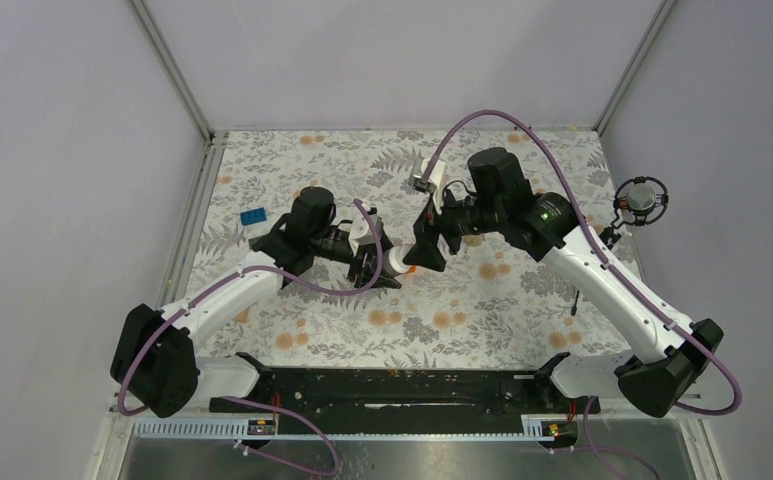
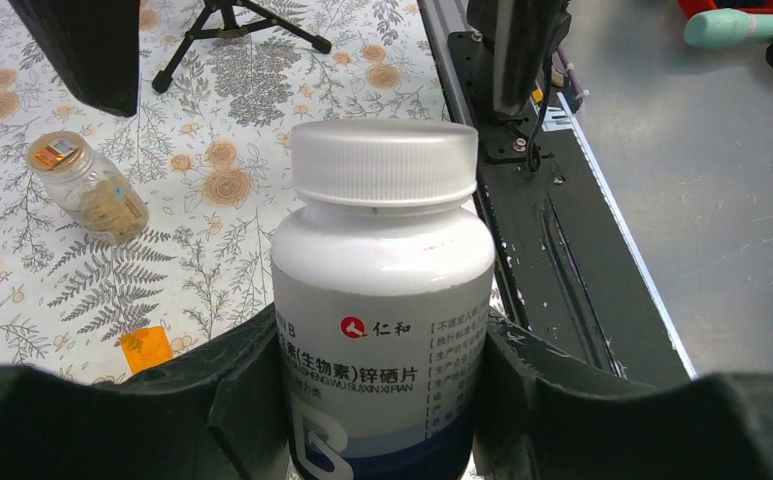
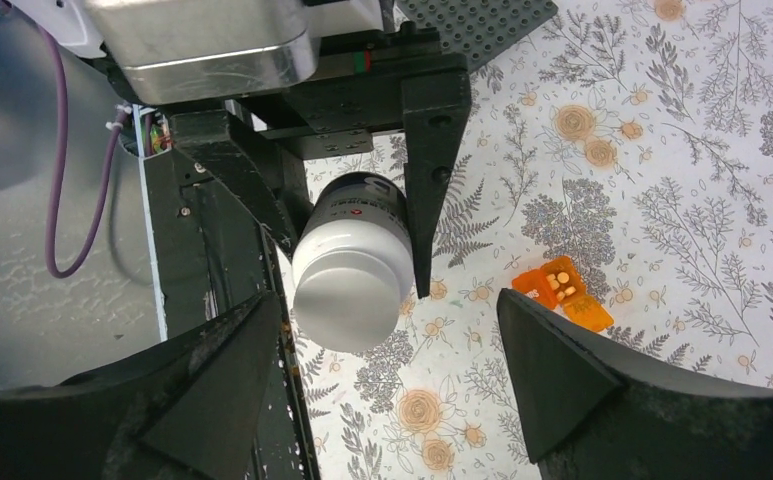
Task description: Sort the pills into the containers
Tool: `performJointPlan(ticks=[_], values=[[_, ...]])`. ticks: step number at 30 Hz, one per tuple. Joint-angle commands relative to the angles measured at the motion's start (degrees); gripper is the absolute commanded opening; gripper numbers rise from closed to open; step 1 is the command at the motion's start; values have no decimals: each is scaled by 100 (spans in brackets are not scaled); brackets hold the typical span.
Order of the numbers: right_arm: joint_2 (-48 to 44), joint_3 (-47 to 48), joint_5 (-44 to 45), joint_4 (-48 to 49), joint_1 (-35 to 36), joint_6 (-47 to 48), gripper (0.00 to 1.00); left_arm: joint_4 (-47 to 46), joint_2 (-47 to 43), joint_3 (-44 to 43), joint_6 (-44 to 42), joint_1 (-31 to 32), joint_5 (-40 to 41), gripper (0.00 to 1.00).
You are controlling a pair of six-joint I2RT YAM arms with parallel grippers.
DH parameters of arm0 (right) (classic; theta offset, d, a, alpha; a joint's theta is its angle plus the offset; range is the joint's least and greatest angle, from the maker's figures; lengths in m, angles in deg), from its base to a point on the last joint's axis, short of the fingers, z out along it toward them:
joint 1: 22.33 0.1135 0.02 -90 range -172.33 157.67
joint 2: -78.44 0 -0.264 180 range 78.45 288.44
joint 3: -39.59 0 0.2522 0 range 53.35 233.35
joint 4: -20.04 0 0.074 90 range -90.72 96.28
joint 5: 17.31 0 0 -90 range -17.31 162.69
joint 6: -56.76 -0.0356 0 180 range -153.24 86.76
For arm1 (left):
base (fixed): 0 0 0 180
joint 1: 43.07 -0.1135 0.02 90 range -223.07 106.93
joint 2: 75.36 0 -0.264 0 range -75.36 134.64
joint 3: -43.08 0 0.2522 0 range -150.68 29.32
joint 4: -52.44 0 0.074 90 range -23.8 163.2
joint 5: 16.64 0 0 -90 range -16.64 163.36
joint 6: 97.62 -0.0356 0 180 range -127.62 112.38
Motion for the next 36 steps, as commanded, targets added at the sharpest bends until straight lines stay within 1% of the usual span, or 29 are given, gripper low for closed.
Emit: performJointPlan(ticks=[1,3,5,9,14,15,17,19,20,23,26,27,28,30,31,33,34,36], values=[[87,146,226,205,65,-153,84,-208,-60,-291,-96,5,-57,0],[146,167,194,207,72,-201,81,-209,-74,-285,-96,7,-56,0],[188,157,185,204,81,-214,80,-241,-75,-274,-100,8,-39,0],[198,71,79,220,107,-202,84,-272,-57,-291,-78,8,-13,0],[169,23,-34,228,115,-227,85,-270,-66,-283,-69,6,76,0],[178,28,-45,223,108,-232,84,-270,-73,-287,-69,7,87,0],[200,35,-40,207,116,-252,79,-270,-78,-265,-69,4,121,0],[240,61,-2,190,111,-296,69,-431,-96,-246,-69,6,129,0],[276,77,34,186,113,-339,67,-473,-117,-230,-63,5,135,0],[352,60,123,195,125,-409,65,-647,-158,-158,1,-3,203,0],[391,10,188,244,133,-478,68,-816,-203,-100,67,-1,324,0],[378,-32,254,314,129,-531,68,-874,-216,-79,85,-1,354,0],[360,-69,347,408,128,-617,64,-924,-223,-54,104,-5,391,0],[341,-111,507,562,133,-813,50,-1059,-266,-1,142,-1,459,0],[336,-105,574,635,134,-954,40,-1101,-285,25,157,-5,505,0],[315,-110,720,840,134,-1287,27,-1146,-315,78,157,-1,644,0],[303,-131,744,959,127,-1449,25,-1175,-330,112,159,-1,705,0],[259,-187,741,1189,138,-1852,24,-1232,-356,185,168,-4,824,0]])
